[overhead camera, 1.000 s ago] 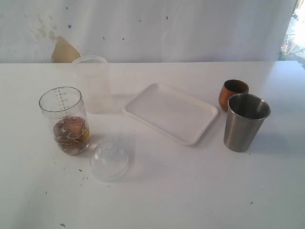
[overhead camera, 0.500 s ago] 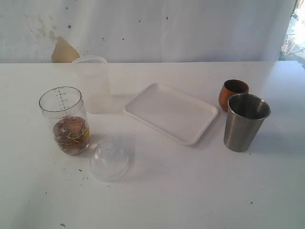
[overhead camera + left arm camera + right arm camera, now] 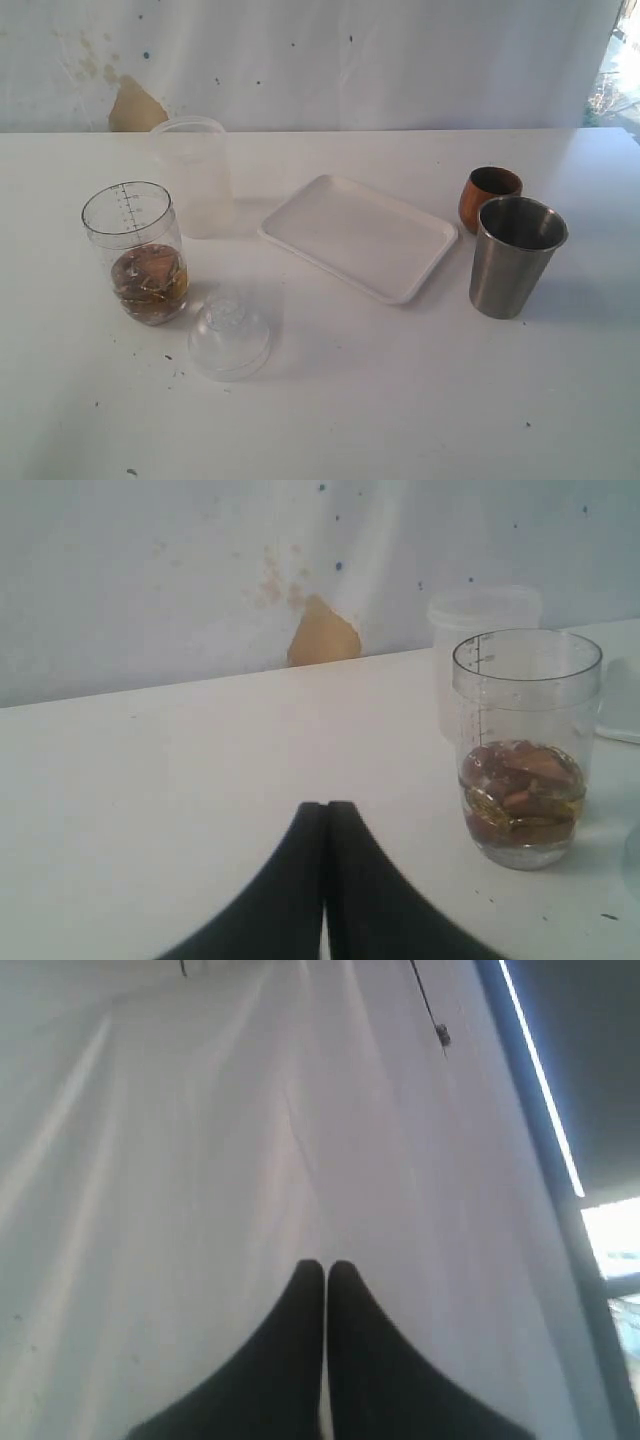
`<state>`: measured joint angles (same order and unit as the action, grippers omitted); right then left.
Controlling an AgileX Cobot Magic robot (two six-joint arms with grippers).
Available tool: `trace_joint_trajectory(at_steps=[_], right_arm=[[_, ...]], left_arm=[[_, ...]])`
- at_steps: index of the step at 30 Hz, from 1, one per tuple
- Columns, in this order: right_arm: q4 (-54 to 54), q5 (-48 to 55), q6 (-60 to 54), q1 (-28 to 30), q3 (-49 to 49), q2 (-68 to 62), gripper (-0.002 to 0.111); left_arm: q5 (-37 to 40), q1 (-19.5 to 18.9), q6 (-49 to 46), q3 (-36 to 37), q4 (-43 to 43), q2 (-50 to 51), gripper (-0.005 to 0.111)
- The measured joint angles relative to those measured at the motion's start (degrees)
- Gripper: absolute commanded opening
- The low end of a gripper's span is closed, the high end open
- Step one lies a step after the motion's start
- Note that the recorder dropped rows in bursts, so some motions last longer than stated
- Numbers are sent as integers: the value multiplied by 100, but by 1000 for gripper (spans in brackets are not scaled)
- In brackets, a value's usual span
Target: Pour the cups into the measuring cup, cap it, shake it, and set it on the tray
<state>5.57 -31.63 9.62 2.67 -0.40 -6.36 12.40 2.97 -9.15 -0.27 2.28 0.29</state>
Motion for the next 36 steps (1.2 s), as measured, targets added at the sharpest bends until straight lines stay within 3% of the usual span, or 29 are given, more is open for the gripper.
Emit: trace_joint_trajectory(at_steps=[6,19,36], right_arm=[[196,2222,-1914,0,0,0,0],[-109,4416,-2052,12,0,0,0],[-326,4744,-1711,190,9,0,0]], left_arm=[[0,0,0,0,0,0,0],[0,0,0,0,0,0,0],[0,0,0,0,0,0,0]])
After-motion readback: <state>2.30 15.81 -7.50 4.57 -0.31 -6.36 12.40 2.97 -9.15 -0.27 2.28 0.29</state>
